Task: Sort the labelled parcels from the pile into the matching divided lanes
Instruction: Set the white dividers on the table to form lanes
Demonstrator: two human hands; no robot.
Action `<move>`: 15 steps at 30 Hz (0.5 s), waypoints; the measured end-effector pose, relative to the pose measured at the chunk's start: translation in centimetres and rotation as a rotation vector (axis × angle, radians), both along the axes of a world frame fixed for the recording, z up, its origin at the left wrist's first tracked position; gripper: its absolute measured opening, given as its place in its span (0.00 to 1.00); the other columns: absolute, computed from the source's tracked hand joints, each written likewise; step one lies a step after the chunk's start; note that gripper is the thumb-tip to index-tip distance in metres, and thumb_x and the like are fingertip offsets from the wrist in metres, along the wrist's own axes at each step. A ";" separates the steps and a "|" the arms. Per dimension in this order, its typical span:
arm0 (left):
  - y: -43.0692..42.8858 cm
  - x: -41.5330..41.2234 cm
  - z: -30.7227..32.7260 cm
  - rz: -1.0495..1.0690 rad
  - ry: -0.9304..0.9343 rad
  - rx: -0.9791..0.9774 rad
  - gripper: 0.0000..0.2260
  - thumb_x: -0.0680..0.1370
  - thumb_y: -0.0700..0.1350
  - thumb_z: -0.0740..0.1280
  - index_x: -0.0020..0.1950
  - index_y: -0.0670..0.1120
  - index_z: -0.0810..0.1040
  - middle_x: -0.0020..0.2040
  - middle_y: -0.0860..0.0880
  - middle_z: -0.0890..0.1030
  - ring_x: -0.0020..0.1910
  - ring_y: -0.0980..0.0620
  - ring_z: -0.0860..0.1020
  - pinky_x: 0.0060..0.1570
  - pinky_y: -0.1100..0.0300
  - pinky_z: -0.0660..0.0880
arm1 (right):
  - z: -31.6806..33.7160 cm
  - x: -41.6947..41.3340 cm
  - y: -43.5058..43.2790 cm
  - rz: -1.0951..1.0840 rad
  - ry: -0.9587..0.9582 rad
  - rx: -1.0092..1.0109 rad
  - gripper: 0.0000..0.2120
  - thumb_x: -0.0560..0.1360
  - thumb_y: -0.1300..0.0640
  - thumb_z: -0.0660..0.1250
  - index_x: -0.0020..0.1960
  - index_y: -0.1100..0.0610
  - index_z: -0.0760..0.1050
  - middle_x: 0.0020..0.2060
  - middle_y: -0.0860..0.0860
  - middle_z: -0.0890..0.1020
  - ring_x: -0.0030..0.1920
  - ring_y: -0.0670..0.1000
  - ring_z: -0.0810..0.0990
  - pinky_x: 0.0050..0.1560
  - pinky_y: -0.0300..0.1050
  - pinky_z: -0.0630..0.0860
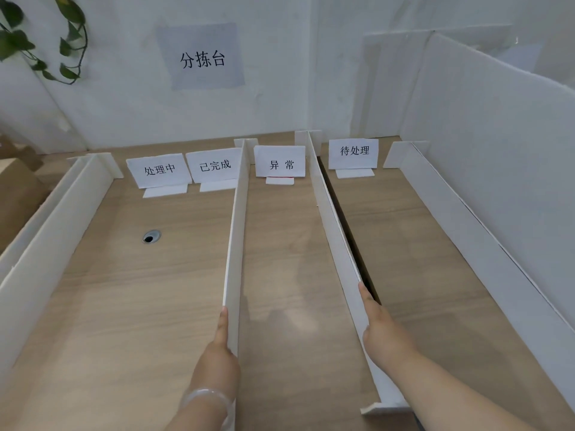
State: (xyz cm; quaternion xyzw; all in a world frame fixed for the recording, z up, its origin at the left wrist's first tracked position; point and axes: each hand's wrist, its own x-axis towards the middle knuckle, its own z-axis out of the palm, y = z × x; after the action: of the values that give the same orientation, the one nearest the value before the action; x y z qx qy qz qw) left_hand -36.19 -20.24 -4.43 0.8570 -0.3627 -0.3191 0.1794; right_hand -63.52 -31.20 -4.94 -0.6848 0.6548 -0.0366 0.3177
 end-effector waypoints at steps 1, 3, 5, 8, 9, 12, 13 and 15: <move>0.2 0.0 0.0 0.007 0.008 -0.003 0.36 0.79 0.34 0.52 0.77 0.67 0.43 0.37 0.47 0.74 0.33 0.50 0.73 0.34 0.60 0.67 | 0.0 0.0 0.2 -0.002 -0.009 0.001 0.42 0.75 0.66 0.51 0.75 0.33 0.36 0.77 0.41 0.58 0.42 0.47 0.71 0.41 0.42 0.74; 0.6 -0.2 0.1 0.014 0.021 -0.012 0.37 0.79 0.34 0.52 0.77 0.66 0.44 0.36 0.47 0.73 0.32 0.50 0.73 0.34 0.59 0.67 | 0.1 0.0 0.6 -0.005 -0.016 0.010 0.42 0.75 0.66 0.51 0.76 0.33 0.36 0.76 0.42 0.60 0.37 0.46 0.71 0.39 0.42 0.74; 1.0 -0.6 0.3 0.011 0.014 -0.012 0.37 0.78 0.33 0.52 0.78 0.65 0.44 0.35 0.47 0.72 0.31 0.50 0.71 0.32 0.61 0.66 | 0.1 0.2 1.1 -0.007 -0.011 0.020 0.43 0.74 0.66 0.51 0.75 0.32 0.36 0.73 0.42 0.65 0.34 0.46 0.72 0.37 0.44 0.74; 1.7 -1.1 0.5 -0.002 0.008 -0.017 0.37 0.78 0.32 0.52 0.78 0.63 0.45 0.35 0.47 0.71 0.30 0.51 0.70 0.30 0.64 0.65 | 0.4 0.3 1.7 -0.005 -0.027 0.025 0.43 0.73 0.66 0.51 0.74 0.31 0.36 0.70 0.41 0.67 0.36 0.50 0.76 0.41 0.48 0.78; 2.0 -1.2 0.4 -0.007 0.005 -0.014 0.37 0.78 0.32 0.52 0.78 0.63 0.45 0.35 0.47 0.72 0.30 0.52 0.70 0.30 0.65 0.65 | 0.4 0.2 1.9 -0.007 -0.029 0.028 0.43 0.73 0.66 0.51 0.74 0.31 0.36 0.70 0.42 0.68 0.35 0.49 0.75 0.40 0.47 0.77; 2.9 -1.2 0.3 0.011 0.007 -0.014 0.36 0.79 0.33 0.52 0.78 0.64 0.45 0.33 0.48 0.70 0.29 0.52 0.69 0.30 0.63 0.65 | 0.6 -0.1 2.6 -0.015 -0.019 0.045 0.43 0.73 0.66 0.51 0.76 0.33 0.37 0.71 0.43 0.67 0.32 0.47 0.71 0.32 0.41 0.70; 3.1 -1.3 0.3 0.020 0.010 -0.017 0.36 0.79 0.34 0.52 0.78 0.65 0.45 0.34 0.48 0.70 0.29 0.51 0.69 0.31 0.62 0.66 | 0.6 -0.2 2.8 -0.016 -0.015 0.046 0.43 0.73 0.67 0.51 0.76 0.34 0.37 0.71 0.43 0.67 0.32 0.46 0.71 0.31 0.40 0.68; 3.5 -1.4 0.2 0.036 0.019 -0.025 0.36 0.79 0.34 0.52 0.77 0.66 0.45 0.35 0.47 0.72 0.30 0.50 0.71 0.32 0.61 0.67 | 0.8 -0.2 3.2 -0.017 -0.010 0.052 0.43 0.73 0.67 0.51 0.76 0.34 0.37 0.69 0.45 0.69 0.32 0.46 0.69 0.31 0.39 0.67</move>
State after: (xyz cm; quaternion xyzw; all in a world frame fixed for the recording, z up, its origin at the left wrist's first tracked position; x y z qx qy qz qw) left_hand -37.56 -16.73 -4.19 0.8580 -0.3497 -0.3192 0.1991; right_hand -63.77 -28.05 -4.10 -0.6706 0.6597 -0.0256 0.3382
